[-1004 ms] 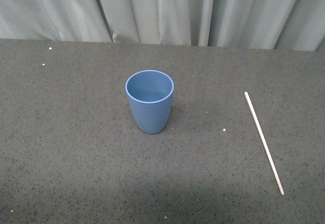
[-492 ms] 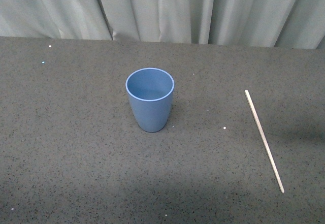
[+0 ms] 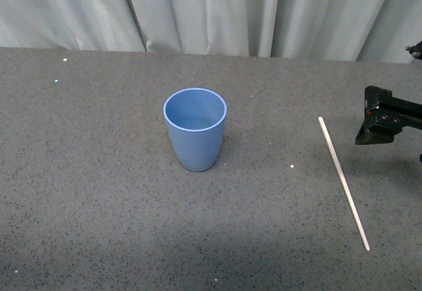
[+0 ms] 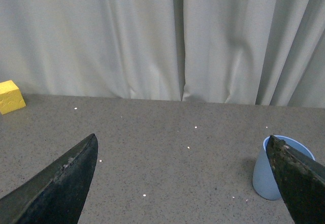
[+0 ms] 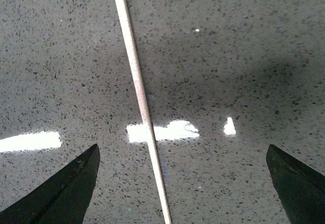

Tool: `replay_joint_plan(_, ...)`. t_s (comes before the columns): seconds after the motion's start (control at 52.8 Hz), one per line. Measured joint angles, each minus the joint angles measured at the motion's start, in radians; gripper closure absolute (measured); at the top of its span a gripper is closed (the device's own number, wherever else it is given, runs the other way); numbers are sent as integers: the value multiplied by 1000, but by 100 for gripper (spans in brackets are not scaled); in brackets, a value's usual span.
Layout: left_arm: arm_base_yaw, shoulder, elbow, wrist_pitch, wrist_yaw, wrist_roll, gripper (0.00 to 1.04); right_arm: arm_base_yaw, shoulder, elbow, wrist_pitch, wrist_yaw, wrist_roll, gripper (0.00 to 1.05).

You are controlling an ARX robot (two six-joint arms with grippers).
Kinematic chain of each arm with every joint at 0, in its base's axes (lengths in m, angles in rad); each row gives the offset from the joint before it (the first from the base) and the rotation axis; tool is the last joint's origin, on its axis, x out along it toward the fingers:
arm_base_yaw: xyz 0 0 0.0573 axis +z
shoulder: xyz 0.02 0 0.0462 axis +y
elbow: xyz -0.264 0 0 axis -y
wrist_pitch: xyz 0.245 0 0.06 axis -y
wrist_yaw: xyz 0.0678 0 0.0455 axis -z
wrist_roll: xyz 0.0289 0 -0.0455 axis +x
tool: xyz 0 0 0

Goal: Transfer chopsticks to blue cup

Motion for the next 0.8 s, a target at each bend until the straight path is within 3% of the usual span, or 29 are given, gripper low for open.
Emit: replay_joint_plan(0.795,0,0,0,0,0,0,7,84,251,203,-66,74,-93,9)
